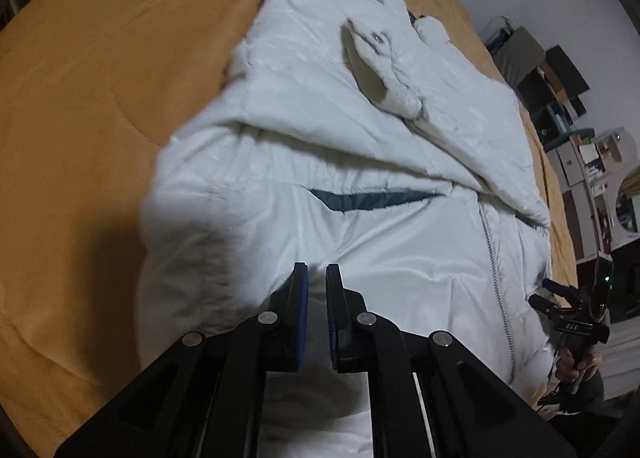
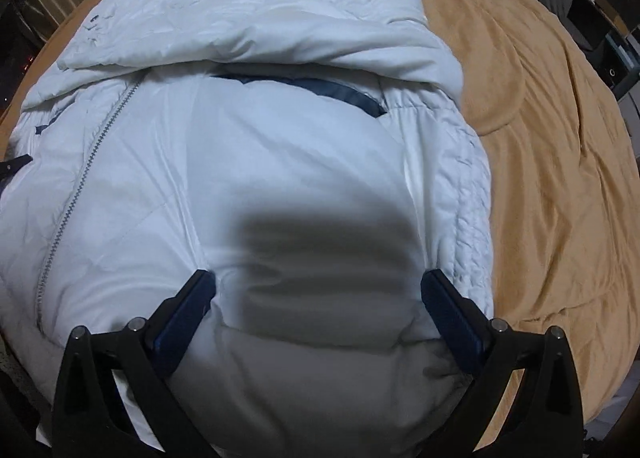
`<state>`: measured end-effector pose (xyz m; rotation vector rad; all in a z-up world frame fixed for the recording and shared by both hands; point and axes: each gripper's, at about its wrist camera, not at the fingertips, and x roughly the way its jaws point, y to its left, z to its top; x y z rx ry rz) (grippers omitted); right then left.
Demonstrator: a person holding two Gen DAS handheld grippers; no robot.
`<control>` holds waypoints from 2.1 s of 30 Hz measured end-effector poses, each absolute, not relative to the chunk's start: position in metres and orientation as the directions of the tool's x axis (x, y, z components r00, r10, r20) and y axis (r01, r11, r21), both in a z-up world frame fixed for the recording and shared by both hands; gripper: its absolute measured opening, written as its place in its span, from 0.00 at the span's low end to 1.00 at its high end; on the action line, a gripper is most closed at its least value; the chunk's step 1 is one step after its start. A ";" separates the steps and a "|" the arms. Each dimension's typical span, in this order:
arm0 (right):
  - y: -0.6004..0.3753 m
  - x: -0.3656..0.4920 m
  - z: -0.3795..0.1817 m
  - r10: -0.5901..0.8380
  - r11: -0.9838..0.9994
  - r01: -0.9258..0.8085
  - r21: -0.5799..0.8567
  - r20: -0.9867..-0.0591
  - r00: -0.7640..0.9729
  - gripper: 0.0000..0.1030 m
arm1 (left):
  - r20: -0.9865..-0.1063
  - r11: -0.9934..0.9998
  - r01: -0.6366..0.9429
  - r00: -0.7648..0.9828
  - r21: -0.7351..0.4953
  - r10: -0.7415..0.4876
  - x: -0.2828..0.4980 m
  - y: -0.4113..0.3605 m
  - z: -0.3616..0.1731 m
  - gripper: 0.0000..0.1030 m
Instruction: Fold large clothes
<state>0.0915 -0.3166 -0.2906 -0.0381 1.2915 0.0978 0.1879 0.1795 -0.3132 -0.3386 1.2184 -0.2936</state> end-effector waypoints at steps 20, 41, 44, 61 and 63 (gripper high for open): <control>-0.386 0.140 -0.305 0.369 0.920 0.047 0.388 -0.902 0.226 1.00 | -0.717 0.732 -0.094 0.318 -0.675 -0.620 0.202 0.259 -0.316 0.99; -0.392 0.119 -0.306 0.690 0.723 -0.034 0.690 -0.717 0.099 1.00 | -0.549 0.550 -0.020 0.105 -0.835 -0.829 0.193 0.219 -0.363 0.98; -0.386 0.097 -0.300 0.727 0.686 -0.049 0.726 -0.683 0.069 1.00 | -0.538 0.541 0.023 0.078 -0.841 -0.839 0.167 0.207 -0.360 0.98; -0.366 0.083 -0.197 0.590 0.808 -0.144 0.572 -0.786 0.188 0.15 | -0.716 0.771 0.218 0.288 -0.598 -0.636 0.145 0.169 -0.254 0.14; -0.370 0.075 -0.166 0.593 0.805 -0.184 0.565 -0.776 0.213 0.14 | -0.697 0.752 0.278 0.284 -0.598 -0.659 0.130 0.171 -0.235 0.14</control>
